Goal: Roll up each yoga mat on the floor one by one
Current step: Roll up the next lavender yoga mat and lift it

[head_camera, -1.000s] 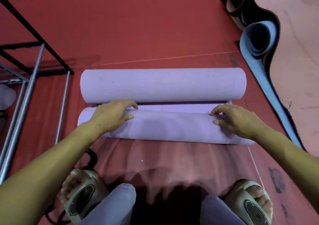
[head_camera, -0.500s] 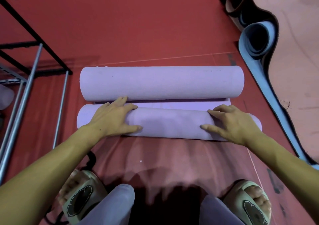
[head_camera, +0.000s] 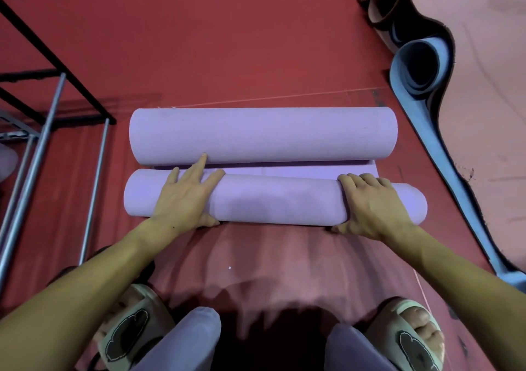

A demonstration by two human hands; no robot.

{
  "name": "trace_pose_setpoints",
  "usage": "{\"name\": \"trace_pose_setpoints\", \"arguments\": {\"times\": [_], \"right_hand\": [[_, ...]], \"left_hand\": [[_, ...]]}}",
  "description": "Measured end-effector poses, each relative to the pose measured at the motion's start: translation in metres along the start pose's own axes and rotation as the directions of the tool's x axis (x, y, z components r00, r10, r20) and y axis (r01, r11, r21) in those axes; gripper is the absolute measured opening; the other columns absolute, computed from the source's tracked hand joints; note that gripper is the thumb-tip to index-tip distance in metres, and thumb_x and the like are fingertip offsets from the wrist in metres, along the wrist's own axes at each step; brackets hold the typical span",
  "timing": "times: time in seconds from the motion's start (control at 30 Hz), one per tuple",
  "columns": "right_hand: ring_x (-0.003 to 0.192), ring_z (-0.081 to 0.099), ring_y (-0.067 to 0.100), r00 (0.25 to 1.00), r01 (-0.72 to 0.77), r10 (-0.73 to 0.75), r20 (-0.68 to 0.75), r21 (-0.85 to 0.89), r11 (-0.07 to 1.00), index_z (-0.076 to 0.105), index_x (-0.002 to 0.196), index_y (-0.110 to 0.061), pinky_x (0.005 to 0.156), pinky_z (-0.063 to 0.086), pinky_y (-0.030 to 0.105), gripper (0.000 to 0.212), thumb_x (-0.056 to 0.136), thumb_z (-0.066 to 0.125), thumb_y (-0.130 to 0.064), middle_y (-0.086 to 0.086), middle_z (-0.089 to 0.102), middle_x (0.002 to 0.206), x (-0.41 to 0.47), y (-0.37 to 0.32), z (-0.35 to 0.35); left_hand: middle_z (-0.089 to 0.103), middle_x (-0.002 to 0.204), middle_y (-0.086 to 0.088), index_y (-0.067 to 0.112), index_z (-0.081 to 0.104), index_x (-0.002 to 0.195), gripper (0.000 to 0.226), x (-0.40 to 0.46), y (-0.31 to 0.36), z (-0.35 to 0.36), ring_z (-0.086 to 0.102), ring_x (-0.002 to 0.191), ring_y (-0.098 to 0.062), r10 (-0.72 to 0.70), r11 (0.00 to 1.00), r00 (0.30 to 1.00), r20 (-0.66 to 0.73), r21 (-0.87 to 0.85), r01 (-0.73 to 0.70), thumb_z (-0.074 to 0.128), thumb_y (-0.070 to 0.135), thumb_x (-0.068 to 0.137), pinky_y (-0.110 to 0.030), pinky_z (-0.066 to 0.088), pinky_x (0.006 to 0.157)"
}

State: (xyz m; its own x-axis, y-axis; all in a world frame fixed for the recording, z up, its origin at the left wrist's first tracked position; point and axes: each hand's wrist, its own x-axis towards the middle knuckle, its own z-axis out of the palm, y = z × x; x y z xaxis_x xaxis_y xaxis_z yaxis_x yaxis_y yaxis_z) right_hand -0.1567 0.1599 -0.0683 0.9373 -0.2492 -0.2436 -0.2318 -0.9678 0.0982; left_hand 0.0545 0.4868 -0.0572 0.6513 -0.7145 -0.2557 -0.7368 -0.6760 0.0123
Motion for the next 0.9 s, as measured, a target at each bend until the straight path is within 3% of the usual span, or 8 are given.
{"name": "trace_pose_setpoints", "arguments": {"times": [0.2, 0.37, 0.43, 0.5, 0.57, 0.67, 0.73, 0.9], "right_hand": [[0.084, 0.06, 0.034, 0.997, 0.074, -0.074, -0.01, 0.024, 0.997, 0.059, 0.111, -0.013, 0.073, 0.049, 0.045, 0.1, 0.047, 0.064, -0.09, 0.003, 0.068, 0.096, -0.016, -0.005, 0.008], [0.082, 0.06, 0.03, 0.994, 0.1, -0.103, 0.042, 0.074, 0.992, 0.065, 0.112, -0.015, 0.068, 0.054, 0.046, 0.104, 0.039, 0.068, -0.089, 0.002, 0.062, 0.093, -0.042, -0.013, 0.014], [0.085, 0.062, 0.028, 0.986, 0.118, -0.121, 0.117, 0.03, 0.993, 0.063, 0.119, -0.018, 0.069, 0.055, 0.045, 0.111, 0.035, 0.066, -0.091, 0.0, 0.062, 0.096, -0.042, -0.017, 0.007], [0.108, 0.062, 0.029, 0.96, 0.138, -0.132, 0.246, -0.006, 0.99, 0.051, 0.134, -0.024, 0.085, 0.054, 0.048, 0.119, 0.037, 0.065, -0.093, 0.002, 0.062, 0.121, -0.034, -0.019, -0.004], [0.149, 0.033, 0.037, 0.929, 0.127, -0.119, 0.351, 0.0, 0.992, 0.038, 0.145, -0.03, 0.111, 0.043, 0.05, 0.127, 0.038, 0.062, -0.095, 0.016, 0.028, 0.164, -0.024, -0.016, -0.015], [0.155, -0.021, 0.05, 0.936, 0.157, -0.114, 0.334, -0.103, 0.982, 0.045, 0.145, -0.039, 0.128, 0.012, 0.058, 0.124, 0.036, 0.052, -0.097, 0.025, -0.033, 0.165, -0.008, -0.01, -0.029], [0.152, -0.028, 0.05, 0.922, 0.127, -0.086, 0.377, -0.085, 0.988, 0.04, 0.15, -0.048, 0.128, 0.006, 0.061, 0.123, 0.039, 0.059, -0.096, 0.021, -0.041, 0.162, -0.003, -0.006, -0.035], [0.155, -0.028, 0.043, 0.909, 0.074, -0.085, 0.409, 0.044, 0.996, 0.025, 0.156, -0.057, 0.128, 0.01, 0.058, 0.127, 0.043, 0.07, -0.097, 0.01, -0.043, 0.163, -0.003, -0.001, -0.035]], "left_hand": [[0.04, 0.145, -0.011, 0.032, 0.047, 0.15, 0.116, -0.009, -0.01, 0.007, 0.049, 0.127, -0.032, 0.058, 0.998, 0.996, -0.061, -0.015, -0.059, 0.085, 0.066, 0.045, -0.053, 0.041, 0.109], [0.051, 0.129, 0.007, 0.034, 0.046, 0.144, 0.11, -0.037, -0.006, 0.015, 0.053, 0.116, -0.022, 0.088, 0.994, 0.994, 0.058, 0.061, -0.092, 0.067, 0.078, 0.046, -0.044, 0.042, 0.1], [0.056, 0.121, 0.008, 0.029, 0.052, 0.137, 0.107, -0.048, -0.001, 0.022, 0.054, 0.11, -0.024, 0.11, 0.991, 0.993, 0.049, 0.071, -0.113, 0.067, 0.079, 0.044, -0.044, 0.042, 0.092], [0.057, 0.123, 0.007, 0.03, 0.052, 0.135, 0.107, -0.051, -0.003, 0.025, 0.055, 0.112, -0.027, 0.127, 0.99, 0.991, 0.043, 0.058, -0.13, 0.068, 0.08, 0.042, -0.044, 0.043, 0.093], [0.05, 0.146, -0.006, 0.034, 0.051, 0.137, 0.113, -0.042, -0.009, 0.02, 0.049, 0.133, -0.037, 0.145, 0.985, 0.989, 0.029, 0.091, -0.147, 0.067, 0.085, 0.038, -0.051, 0.041, 0.106], [-0.011, 0.17, -0.028, 0.045, 0.051, 0.144, 0.124, -0.016, -0.017, 0.001, -0.009, 0.157, -0.05, 0.159, 0.964, 0.981, 0.108, 0.198, -0.178, 0.052, 0.1, 0.033, -0.068, 0.013, 0.124], [-0.036, 0.165, -0.021, 0.053, 0.036, 0.152, 0.132, -0.003, -0.018, -0.008, -0.034, 0.152, -0.043, 0.104, 0.971, 0.96, 0.259, 0.182, -0.154, 0.053, 0.104, 0.031, -0.066, 0.001, 0.126], [-0.032, 0.168, -0.013, 0.055, 0.022, 0.158, 0.135, 0.002, -0.022, -0.008, -0.037, 0.152, -0.032, 0.081, 0.991, 0.929, 0.362, 0.071, -0.114, 0.067, 0.101, 0.04, -0.057, -0.005, 0.128]]}}
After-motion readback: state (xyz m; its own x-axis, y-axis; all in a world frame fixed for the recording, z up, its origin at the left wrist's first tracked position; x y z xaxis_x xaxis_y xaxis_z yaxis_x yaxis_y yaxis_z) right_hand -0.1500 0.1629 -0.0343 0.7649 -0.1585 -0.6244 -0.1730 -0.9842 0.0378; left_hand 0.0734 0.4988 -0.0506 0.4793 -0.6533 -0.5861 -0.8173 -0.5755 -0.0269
